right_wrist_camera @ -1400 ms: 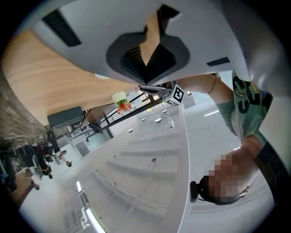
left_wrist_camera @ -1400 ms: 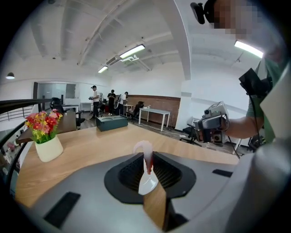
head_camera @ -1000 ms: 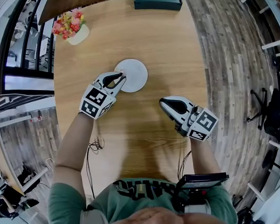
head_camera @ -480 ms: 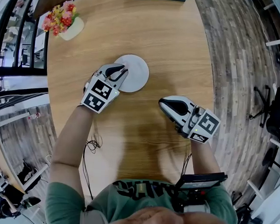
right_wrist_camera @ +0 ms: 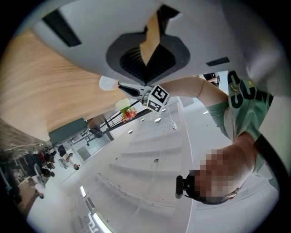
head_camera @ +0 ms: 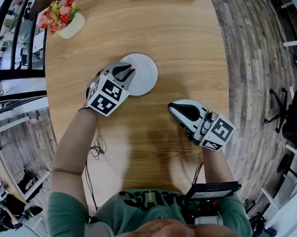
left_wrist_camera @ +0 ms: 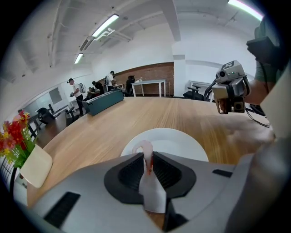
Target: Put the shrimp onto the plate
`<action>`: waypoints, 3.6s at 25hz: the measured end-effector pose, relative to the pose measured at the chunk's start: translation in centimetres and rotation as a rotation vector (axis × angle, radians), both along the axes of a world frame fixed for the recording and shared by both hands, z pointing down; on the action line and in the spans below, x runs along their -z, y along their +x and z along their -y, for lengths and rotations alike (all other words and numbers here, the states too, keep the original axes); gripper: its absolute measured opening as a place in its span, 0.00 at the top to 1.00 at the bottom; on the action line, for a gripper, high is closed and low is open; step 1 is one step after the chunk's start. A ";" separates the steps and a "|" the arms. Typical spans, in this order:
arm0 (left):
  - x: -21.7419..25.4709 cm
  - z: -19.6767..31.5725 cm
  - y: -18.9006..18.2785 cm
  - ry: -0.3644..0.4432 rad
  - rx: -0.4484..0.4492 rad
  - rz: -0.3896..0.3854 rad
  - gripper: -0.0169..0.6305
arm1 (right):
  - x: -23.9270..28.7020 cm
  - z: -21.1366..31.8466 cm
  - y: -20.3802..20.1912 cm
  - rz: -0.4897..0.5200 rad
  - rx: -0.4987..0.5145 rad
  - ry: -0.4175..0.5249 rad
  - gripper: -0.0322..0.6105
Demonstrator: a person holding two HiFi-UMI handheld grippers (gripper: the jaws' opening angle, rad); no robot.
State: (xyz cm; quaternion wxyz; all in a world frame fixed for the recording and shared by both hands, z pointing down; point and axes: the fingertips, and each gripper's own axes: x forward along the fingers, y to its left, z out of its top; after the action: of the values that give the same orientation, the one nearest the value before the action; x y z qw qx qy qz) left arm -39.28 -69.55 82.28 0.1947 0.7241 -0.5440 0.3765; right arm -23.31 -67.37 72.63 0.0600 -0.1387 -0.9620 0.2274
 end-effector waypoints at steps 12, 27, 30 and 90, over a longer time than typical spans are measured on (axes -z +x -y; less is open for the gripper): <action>0.0 0.6 0.2 0.007 -0.005 0.022 0.87 | -0.5 0.1 0.6 -0.004 -0.006 -0.011 0.94; 1.0 0.5 0.9 0.038 -0.002 0.035 0.86 | -0.3 -0.1 1.0 -0.008 -0.004 -0.009 0.94; 1.4 0.2 0.8 0.044 0.011 0.035 0.86 | 0.0 -0.1 1.0 -0.010 -0.007 -0.006 0.94; 32.3 -52.8 17.4 0.506 0.082 -0.667 0.97 | 30.2 -29.8 15.8 0.027 -0.194 0.132 0.94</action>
State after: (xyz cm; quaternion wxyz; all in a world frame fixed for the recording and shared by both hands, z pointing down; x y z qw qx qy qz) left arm -21.86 -16.79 49.99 0.1912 0.8091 -0.5548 -0.0319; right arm -7.51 -37.61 42.38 0.0336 -0.0435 -0.9845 0.1666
